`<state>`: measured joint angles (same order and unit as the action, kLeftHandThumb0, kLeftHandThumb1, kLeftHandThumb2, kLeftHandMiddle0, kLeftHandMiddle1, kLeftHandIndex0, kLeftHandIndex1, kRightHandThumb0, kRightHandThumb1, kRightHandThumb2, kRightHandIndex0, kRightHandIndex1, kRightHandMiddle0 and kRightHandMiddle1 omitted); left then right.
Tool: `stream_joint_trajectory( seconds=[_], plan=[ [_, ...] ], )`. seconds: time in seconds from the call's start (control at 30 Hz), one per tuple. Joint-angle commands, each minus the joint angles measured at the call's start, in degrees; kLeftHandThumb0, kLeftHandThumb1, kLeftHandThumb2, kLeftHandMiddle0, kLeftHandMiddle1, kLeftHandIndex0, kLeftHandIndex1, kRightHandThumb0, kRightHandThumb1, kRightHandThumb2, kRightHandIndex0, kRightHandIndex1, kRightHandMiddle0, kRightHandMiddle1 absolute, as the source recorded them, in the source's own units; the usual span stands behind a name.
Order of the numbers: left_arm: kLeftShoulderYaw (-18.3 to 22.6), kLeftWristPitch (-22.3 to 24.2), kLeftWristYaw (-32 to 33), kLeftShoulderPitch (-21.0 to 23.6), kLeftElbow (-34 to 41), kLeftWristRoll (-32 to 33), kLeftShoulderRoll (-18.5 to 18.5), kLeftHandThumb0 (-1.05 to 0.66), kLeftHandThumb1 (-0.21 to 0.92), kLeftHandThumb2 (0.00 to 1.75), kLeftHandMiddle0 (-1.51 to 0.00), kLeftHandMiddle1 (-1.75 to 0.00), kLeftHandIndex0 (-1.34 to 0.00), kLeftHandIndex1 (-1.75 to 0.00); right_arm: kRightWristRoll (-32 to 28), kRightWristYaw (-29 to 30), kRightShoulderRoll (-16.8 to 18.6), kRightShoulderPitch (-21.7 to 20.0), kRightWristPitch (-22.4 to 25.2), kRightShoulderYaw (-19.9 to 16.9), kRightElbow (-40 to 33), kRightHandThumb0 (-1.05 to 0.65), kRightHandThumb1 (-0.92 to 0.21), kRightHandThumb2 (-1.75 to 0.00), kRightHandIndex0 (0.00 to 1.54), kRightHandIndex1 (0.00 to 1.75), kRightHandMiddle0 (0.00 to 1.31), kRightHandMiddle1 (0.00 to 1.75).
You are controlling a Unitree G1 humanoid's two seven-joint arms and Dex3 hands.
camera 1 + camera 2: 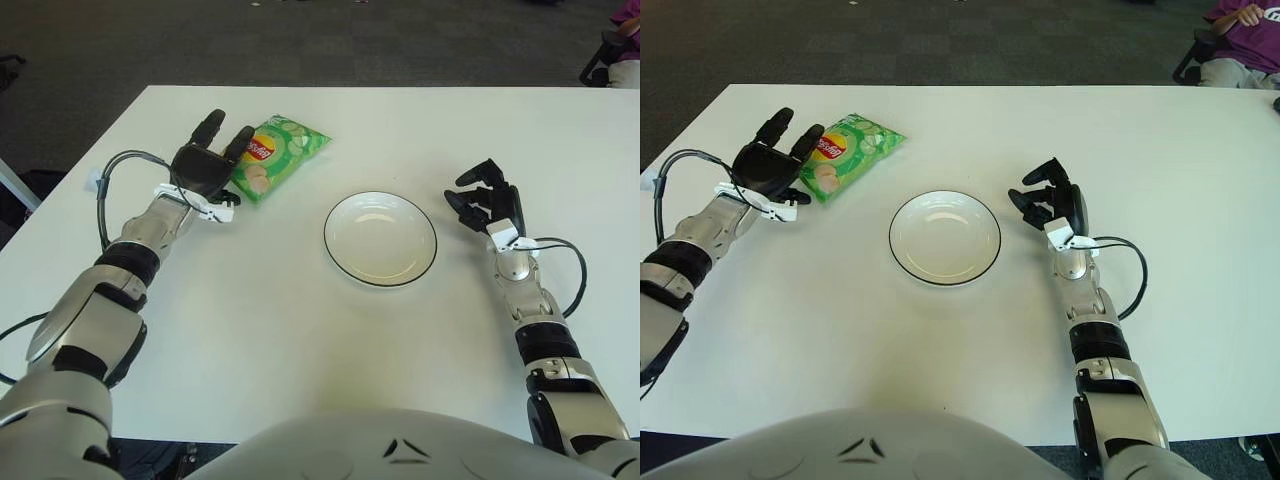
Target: Put the snack into the plate.
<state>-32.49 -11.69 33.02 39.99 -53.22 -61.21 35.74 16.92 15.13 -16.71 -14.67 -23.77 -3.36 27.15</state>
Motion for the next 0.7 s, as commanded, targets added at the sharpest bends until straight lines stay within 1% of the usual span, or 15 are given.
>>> stream_joint_trajectory(
  seconds=[0.0,0.07,0.17,0.27,0.47,0.67],
  plan=[
    [-0.8,0.6,1.1,2.3,-2.7,0.2,-0.8,-0.56,0.90,0.01,0.00,0.00,-0.06,-0.01,-0.1,0.1,-0.7,-1.0,-0.7,-0.2,0.0,-0.35,-0.92,-0.39,0.96,0.47,0.33,1.59],
    [-1.2,0.2,2.7,3.6,-6.8,0.5,-2.3,-0.56,0.90,0.01,0.00,0.00,-0.06,-0.01,-0.1,0.1,-0.7,-1.0,-0.6,-0.2,-0.1,-0.35,-0.92,-0.39,0.96,0.47,0.33,1.59],
    [-1.8,-0.8,7.3,5.4,-13.9,1.0,-4.7,-0.56,0.90,0.01,0.00,0.00,-0.06,-0.01,0.0,0.2,-0.7,-1.0,-0.6,-0.1,-0.2,-0.35,-0.92,-0.39,0.96,0.47,0.33,1.59],
    [-2.5,-1.6,11.7,6.4,-18.7,1.3,-6.4,-0.57,0.89,0.00,0.00,0.00,-0.06,-0.01,0.1,0.1,-0.6,-0.9,-0.5,0.0,-0.4,-0.35,-0.92,-0.39,0.96,0.47,0.33,1.59],
    [-3.9,-2.5,15.4,7.6,-21.7,2.2,-7.4,-0.63,0.84,0.00,0.00,0.00,-0.07,-0.02,0.3,0.1,-0.5,-0.5,-0.1,0.1,-1.4,-0.35,-0.92,-0.39,0.96,0.47,0.33,1.59],
    [-4.8,-1.2,18.4,8.3,-22.7,2.9,-9.0,-0.68,0.81,0.00,-0.01,0.00,-0.10,-0.03,0.3,-0.1,-0.6,0.0,0.2,0.1,-2.4,-0.35,-0.92,-0.39,0.96,0.47,0.33,1.60]
  ],
)
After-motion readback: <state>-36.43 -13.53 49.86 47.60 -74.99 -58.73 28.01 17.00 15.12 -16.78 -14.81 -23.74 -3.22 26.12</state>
